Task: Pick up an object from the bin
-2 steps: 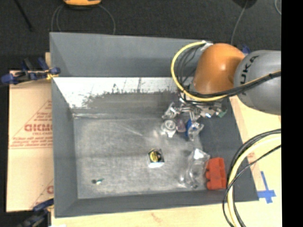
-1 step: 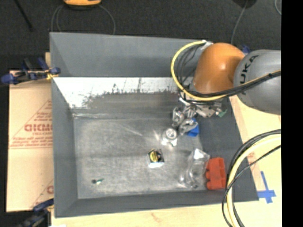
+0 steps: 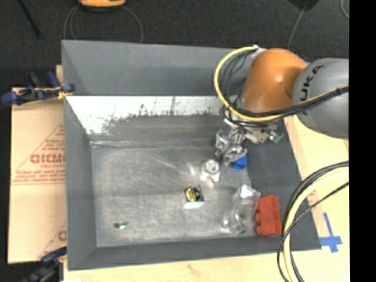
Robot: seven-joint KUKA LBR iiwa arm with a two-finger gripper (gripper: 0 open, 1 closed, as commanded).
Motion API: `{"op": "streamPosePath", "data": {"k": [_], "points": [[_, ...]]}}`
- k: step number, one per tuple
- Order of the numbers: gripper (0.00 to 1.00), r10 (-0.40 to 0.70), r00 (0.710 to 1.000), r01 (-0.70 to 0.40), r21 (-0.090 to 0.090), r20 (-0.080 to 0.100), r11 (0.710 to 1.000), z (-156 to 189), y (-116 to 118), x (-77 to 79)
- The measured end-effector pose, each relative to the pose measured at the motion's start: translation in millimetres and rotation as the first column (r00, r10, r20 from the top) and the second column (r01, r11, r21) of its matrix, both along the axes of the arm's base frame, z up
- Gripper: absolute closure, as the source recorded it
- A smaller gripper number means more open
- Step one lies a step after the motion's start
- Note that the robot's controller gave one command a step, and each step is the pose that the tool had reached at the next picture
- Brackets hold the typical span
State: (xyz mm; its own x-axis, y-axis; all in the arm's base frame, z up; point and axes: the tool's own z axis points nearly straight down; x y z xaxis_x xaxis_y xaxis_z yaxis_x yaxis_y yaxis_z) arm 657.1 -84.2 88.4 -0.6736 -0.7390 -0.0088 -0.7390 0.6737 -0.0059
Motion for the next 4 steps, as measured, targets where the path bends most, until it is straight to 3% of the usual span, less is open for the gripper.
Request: {"op": "streamPosePath", "data": {"k": [2,3,4], "points": [[1.0,-0.014,1.0,0.014,0.001,0.002,1.0,9.9,-0.9,3.8],[1.0,-0.021,1.0,0.021,-0.002,0.001,1.0,51.4,-2.1,6.3],[1.0,-0.029,1.0,0.029,0.001,0.0,1.0,53.4,-2.4,8.4]]}}
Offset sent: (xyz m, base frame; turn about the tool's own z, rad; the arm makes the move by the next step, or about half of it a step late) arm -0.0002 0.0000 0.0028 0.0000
